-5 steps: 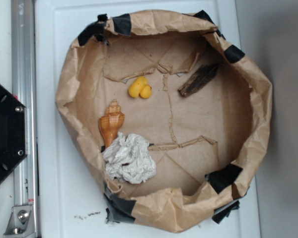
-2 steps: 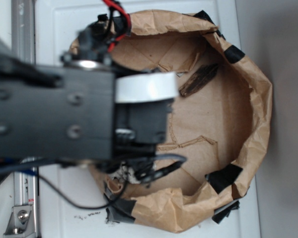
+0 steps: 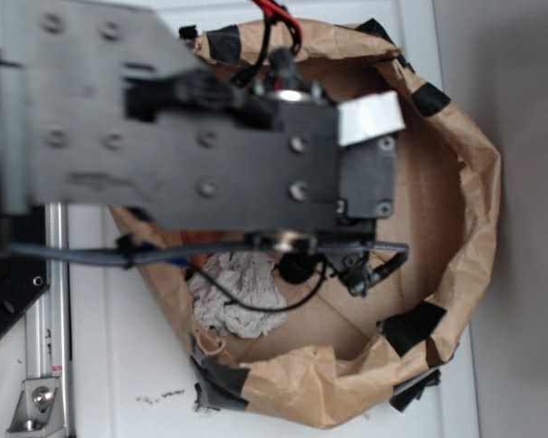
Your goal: Grab the wood chip.
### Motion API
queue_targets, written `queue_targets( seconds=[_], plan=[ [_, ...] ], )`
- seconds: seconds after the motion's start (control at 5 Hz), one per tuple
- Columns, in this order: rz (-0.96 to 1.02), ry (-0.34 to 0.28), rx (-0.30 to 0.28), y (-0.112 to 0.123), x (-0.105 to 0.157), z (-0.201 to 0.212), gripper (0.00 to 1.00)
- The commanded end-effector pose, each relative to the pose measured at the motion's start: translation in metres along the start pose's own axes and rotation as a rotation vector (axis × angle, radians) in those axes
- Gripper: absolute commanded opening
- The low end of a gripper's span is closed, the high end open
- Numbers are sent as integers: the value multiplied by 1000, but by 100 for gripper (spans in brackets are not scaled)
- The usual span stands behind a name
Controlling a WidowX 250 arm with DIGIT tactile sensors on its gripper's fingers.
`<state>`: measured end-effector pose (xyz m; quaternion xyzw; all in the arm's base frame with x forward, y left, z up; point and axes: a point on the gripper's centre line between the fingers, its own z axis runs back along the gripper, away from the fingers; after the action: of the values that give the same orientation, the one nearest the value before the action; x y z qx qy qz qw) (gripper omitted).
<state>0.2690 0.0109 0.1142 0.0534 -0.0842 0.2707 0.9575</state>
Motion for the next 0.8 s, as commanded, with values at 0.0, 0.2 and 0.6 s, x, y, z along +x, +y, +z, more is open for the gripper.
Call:
queue_targets(
  seconds=[0.0,0.2,0.6],
  plan=[
    [7,-47,8,6,36,-53,100],
    [-1,-50,-33,9,50,-79,100],
    [-29,-36,5,21,57,-93,100]
  ],
)
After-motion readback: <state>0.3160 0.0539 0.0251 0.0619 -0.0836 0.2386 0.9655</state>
